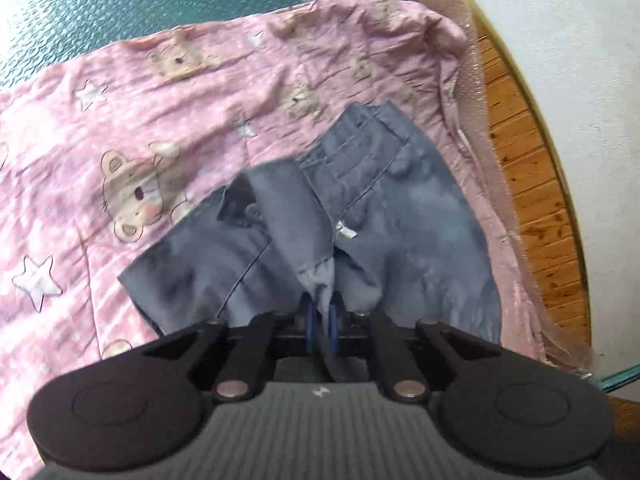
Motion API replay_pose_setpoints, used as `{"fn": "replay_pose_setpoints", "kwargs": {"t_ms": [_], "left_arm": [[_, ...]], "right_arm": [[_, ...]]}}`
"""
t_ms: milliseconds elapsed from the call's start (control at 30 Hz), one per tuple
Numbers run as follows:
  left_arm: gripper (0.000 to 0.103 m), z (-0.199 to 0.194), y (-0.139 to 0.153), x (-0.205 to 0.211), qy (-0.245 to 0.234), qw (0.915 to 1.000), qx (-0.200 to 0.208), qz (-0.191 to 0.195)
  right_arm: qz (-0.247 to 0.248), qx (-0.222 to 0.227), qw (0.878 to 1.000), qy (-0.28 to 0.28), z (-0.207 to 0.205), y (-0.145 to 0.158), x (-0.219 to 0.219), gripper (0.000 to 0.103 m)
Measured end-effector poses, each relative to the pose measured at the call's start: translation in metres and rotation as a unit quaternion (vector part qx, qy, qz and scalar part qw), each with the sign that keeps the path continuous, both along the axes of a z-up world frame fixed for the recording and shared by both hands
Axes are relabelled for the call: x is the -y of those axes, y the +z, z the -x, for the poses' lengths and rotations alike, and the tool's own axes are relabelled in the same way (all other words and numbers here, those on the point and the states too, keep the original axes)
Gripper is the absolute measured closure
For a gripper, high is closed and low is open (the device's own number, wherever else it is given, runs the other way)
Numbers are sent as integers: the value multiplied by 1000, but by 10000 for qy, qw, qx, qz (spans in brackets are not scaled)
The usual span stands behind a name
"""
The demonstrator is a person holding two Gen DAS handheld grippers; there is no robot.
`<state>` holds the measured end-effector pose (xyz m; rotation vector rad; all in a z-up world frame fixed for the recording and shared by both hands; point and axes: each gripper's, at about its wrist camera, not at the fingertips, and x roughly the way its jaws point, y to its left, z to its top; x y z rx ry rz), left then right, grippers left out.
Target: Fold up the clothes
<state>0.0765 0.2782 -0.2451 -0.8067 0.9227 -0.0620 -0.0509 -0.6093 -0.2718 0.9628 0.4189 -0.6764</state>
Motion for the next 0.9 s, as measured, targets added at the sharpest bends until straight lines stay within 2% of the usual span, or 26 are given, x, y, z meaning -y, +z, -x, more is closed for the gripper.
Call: {"fn": "replay_pose_setpoints", "kwargs": {"t_ms": [33,100,133,200,267,300,400,500,533,700,800,900], "left_arm": [[79,-3,4,5,10,10000,26,-64],[102,-8,11,16,29,9998,77,-193],[102,-11,14,21,39,9996,103,-257],[102,-11,31,18,188,9986,496,-53],[102,-1,48,9,439,9942,955,241],[102,7,51,4,501,9934,1011,213],[102,31,23,0,745,9956,514,250],[102,41,-14,15,656,9977,-104,112],[102,42,-20,22,608,9980,-183,51],[102,35,-17,36,577,9976,-278,-244],[102,37,-8,36,575,9974,-210,-382],[102,42,-14,40,647,9953,-375,-609]], "right_arm": [[103,-26,9998,137,-8,7,2,95],[309,-77,9986,412,-23,22,7,98],[412,-103,9976,550,-31,30,9,101],[617,-155,9946,824,-47,44,13,101],[568,-242,9945,845,-46,40,20,102],[496,-293,9951,808,-42,34,24,102],[278,-444,9962,695,-31,17,37,103],[59,-595,9965,583,-20,-1,49,103],[-13,-645,9964,545,-16,-7,53,102],[-377,-896,9946,356,2,-36,74,103],[-269,-592,9973,349,13,-24,69,103],[-154,-1022,9933,509,11,-33,66,103]]}}
